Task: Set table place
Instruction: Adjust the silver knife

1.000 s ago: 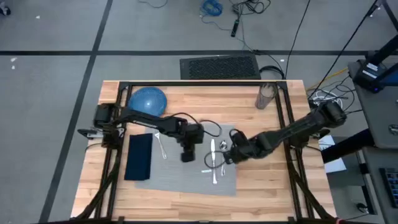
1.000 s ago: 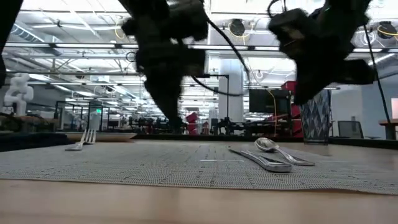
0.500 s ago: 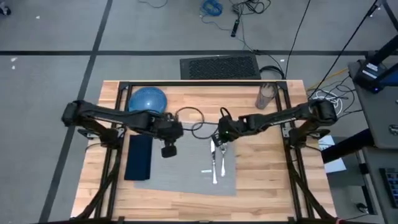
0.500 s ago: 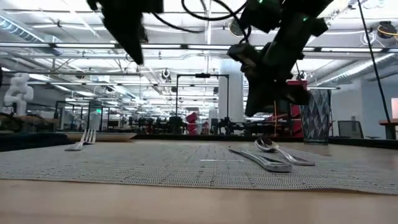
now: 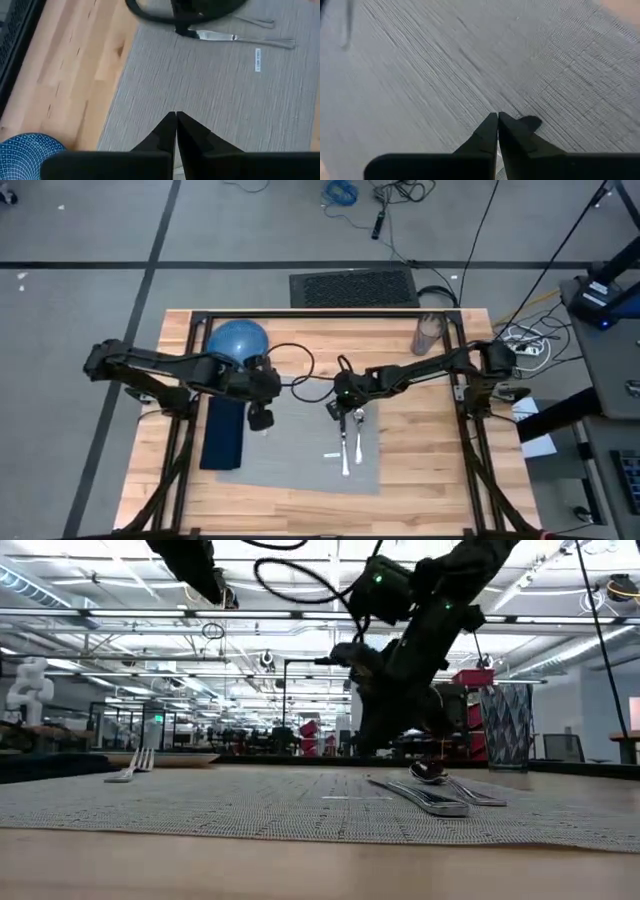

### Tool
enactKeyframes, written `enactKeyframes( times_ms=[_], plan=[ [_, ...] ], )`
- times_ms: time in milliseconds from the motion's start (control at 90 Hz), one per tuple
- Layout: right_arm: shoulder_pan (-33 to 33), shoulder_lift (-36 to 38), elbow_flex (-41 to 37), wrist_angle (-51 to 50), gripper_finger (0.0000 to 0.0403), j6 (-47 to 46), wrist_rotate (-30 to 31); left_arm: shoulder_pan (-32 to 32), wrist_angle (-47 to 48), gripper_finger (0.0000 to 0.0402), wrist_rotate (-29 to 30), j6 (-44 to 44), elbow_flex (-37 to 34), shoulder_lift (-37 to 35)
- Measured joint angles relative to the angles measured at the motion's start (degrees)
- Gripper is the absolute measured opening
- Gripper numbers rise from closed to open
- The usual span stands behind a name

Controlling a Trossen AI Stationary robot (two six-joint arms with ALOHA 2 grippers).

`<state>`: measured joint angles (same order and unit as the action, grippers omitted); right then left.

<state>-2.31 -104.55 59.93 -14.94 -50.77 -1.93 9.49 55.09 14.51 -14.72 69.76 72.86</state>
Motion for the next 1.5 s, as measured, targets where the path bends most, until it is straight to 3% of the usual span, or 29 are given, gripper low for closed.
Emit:
enactKeyframes(
  times_ms=[433,922,1500],
  plan=[
    [0.02,-1.20,0.67,-5.93,0.0000,0.42,-0.93,0.79,1.42,0.0000,0.04,-1.42,0.00,-0.07],
    [0.15,4.39,0.78,-2.44,0.0000,0.62,1.97,0.79,0.95,0.0000,1.98,-1.27,0.00,-0.07],
    [0.13,0.59,0.69,-2.56,0.0000,0.75,-0.01,0.97,0.96,0.0000,2.27,-2.97,0.00,-0.02]
  ],
)
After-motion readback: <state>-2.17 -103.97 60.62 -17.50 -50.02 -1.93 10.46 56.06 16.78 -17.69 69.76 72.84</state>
